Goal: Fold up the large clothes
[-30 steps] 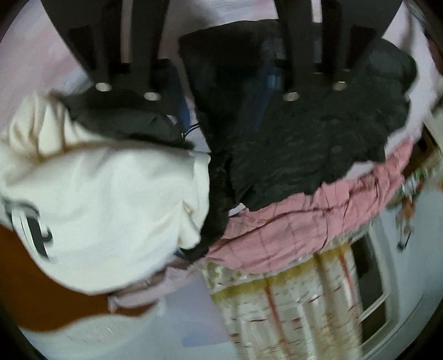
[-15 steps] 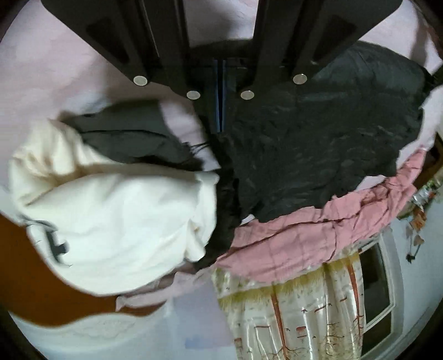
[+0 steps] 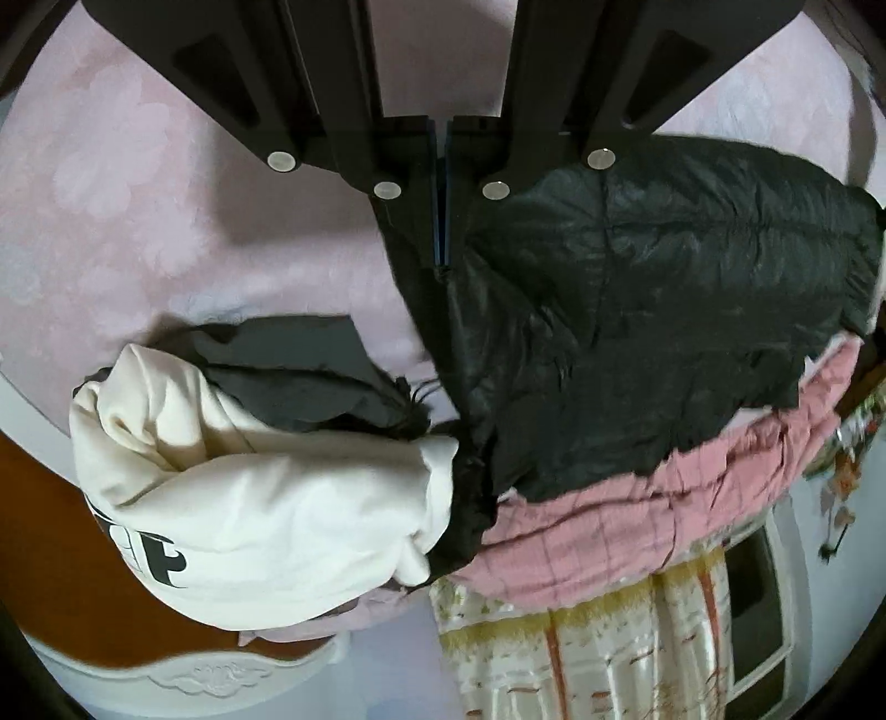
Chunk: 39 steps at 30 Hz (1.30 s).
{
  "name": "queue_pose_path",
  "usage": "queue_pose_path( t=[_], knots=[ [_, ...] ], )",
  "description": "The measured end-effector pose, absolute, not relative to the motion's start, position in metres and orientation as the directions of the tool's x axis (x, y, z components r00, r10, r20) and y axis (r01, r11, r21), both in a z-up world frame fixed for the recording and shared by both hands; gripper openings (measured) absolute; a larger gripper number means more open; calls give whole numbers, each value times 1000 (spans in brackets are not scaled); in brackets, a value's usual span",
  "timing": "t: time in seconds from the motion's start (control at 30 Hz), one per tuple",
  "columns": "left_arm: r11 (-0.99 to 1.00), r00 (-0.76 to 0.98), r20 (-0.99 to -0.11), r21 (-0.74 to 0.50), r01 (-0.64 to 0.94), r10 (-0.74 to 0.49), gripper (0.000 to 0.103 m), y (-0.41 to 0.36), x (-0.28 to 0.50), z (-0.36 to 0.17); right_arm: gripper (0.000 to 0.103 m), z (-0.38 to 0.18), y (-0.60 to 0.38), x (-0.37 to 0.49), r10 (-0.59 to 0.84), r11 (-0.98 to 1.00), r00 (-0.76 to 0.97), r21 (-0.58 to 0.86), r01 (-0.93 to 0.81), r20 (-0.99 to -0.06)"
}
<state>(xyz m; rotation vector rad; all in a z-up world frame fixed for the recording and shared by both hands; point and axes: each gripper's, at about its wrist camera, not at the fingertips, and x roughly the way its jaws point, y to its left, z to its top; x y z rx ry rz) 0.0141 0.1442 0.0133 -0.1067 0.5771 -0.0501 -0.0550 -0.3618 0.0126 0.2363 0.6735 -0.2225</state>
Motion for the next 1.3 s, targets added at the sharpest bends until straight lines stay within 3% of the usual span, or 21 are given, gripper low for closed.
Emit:
queue_pose_path(
  t=[0.07, 0.13, 0.2, 0.3, 0.37, 0.4, 0.43, 0.47, 0.5, 0.53, 0.6, 0.77, 0.9, 1.07, 1.3],
  knots=[
    [995, 851, -520, -101, 17, -67, 70, 139, 28, 21, 10, 15, -363, -48, -115, 946, 771, 168, 277, -626],
    [995, 848, -525, -101, 22, -72, 74, 135, 44, 23, 47, 18, -364, -42, -112, 942, 783, 185, 279, -611],
    [995, 826, -559, -98, 20, -72, 74, 132, 63, 18, 57, 20, -363, -36, -101, 942, 799, 202, 269, -593],
    [994, 797, -600, -109, -7, -61, 74, 131, 81, 3, 57, 14, -361, -15, -79, 954, 769, 175, 242, -634],
    [989, 779, -622, -148, -13, -82, 69, 130, 85, -9, 57, 5, -360, -7, -119, 951, 730, 134, 278, -673],
    [985, 774, -626, -173, -16, -97, 57, 130, 83, -15, 55, 0, -361, -4, -120, 950, 713, 129, 285, -691],
    [982, 776, -621, -187, -17, -105, 47, 130, 80, -17, 36, -3, -361, -4, -103, 950, 707, 140, 277, -699],
    [981, 783, -612, -192, -14, -109, 42, 129, 77, -18, 26, -4, -358, -5, -68, 956, 708, 158, 248, -703],
    [982, 797, -595, -189, -8, -108, 24, 129, 72, -17, 11, -2, -350, -8, -54, 969, 713, 135, 206, -699],
    [983, 809, -579, -184, -8, -102, 5, 130, 67, -15, 7, 1, -343, -12, -90, 977, 725, 80, 197, -683],
    [979, 846, -524, -205, -7, -103, 3, 138, 52, -7, 5, 9, -336, -21, -131, 980, 757, 29, 195, -641],
    [957, 894, -428, -291, 5, -135, 3, 157, 0, 16, 4, 32, -339, -48, -124, 980, 830, 64, 189, -544],
    [977, 863, -497, -211, -15, -94, 3, 150, -16, 15, 4, 30, -339, -61, -133, 981, 804, 40, 191, -579],
    [983, 728, -684, -164, -88, -49, 4, 147, 2, -25, 4, 8, -348, -39, -101, 975, 711, 75, 211, -695],
    [995, 712, -700, -31, -99, 49, 5, 129, 5, -27, 7, -4, -349, -25, -126, 971, 680, 50, 233, -723]
  ],
)
